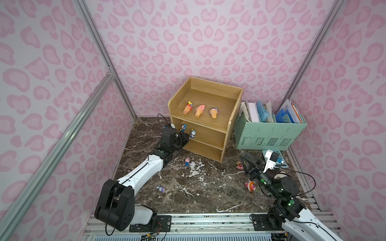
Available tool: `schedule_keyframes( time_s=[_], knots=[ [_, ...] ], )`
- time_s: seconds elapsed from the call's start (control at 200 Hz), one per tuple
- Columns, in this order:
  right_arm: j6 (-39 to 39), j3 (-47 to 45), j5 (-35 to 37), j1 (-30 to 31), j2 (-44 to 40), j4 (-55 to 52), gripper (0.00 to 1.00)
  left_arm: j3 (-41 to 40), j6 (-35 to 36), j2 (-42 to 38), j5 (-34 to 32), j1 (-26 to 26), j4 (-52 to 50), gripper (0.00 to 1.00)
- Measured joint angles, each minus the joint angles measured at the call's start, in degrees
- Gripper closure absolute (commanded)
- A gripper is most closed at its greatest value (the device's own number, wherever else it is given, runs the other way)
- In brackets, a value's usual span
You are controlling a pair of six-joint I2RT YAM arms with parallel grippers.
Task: Organize plastic toys on shelves
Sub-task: Adjust the plastic toy on the shelf.
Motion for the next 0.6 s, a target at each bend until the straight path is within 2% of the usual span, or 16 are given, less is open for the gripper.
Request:
schedule_keyframes(
  time_s=[0.215, 0.6],
  knots=[
    [0.00, 0.00, 0.26, 0.00, 0.33, 0.04, 0.41, -1.97, 1.33, -3.52, 1.22, 0.00, 0.00, 0.85],
    [0.00, 0.02, 0.11, 0.00, 0.50, 0.17, 0.41, 1.14, 1.64, 0.68, 4.85, -1.16, 2.51, 0.88]
  ],
)
